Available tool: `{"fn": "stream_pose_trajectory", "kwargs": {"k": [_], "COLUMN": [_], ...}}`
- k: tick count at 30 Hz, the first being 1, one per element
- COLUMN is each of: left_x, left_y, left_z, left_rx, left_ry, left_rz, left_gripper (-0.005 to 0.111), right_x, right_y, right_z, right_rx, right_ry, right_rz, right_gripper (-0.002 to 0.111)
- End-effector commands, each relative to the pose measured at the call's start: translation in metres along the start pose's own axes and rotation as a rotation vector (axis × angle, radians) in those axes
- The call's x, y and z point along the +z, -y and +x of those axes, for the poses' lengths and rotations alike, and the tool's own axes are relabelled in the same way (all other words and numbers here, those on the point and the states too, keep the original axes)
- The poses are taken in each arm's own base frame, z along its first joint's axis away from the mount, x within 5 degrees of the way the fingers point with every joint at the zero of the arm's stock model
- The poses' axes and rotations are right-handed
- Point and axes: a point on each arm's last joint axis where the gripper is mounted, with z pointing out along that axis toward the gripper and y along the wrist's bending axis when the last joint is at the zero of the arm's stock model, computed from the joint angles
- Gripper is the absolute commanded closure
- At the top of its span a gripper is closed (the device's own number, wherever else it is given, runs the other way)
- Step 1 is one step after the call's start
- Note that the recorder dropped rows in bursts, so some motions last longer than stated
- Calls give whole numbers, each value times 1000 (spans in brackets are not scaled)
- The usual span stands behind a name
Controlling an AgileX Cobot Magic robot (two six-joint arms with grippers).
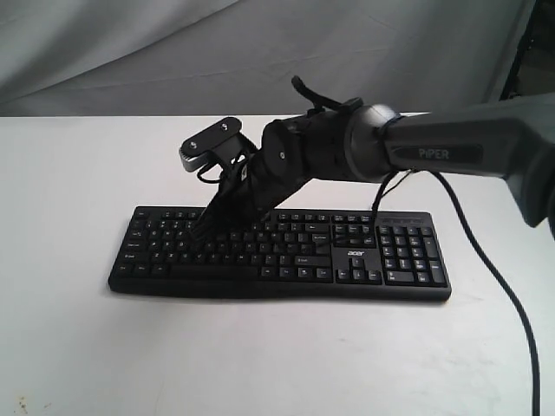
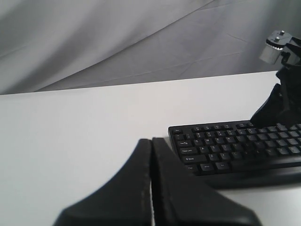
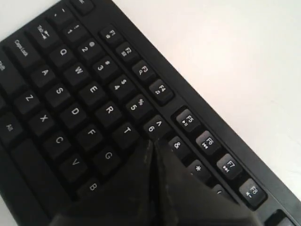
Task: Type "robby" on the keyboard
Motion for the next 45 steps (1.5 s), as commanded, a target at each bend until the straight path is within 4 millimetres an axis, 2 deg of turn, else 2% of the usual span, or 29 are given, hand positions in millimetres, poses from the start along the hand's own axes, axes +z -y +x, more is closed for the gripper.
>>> {"fn": "stream_pose_trajectory", "kwargs": {"k": [1,31,38,42,45], "left_x": [0,0,0,0,0], "left_y": [0,0,0,0,0], "left_z": [1,1,1,1,1], "left_rx": [3,3,3,3,3], "left_ry": [7,7,7,7,7], "left_rz": [5,5,5,5,5], "left_gripper": [107,107,107,107,107], "right_x": [4,16,26,25,13], "right_y": [-2,-6,-5,-5,-5], "right_z": [-2,2,10,9,2], "right_rx": [17,19,19,13,-8], "right_ry": [19,33,1,5,23], "right_rz": [-4,-3,-5,-2,5], "right_gripper": [108,108,108,108,108]}}
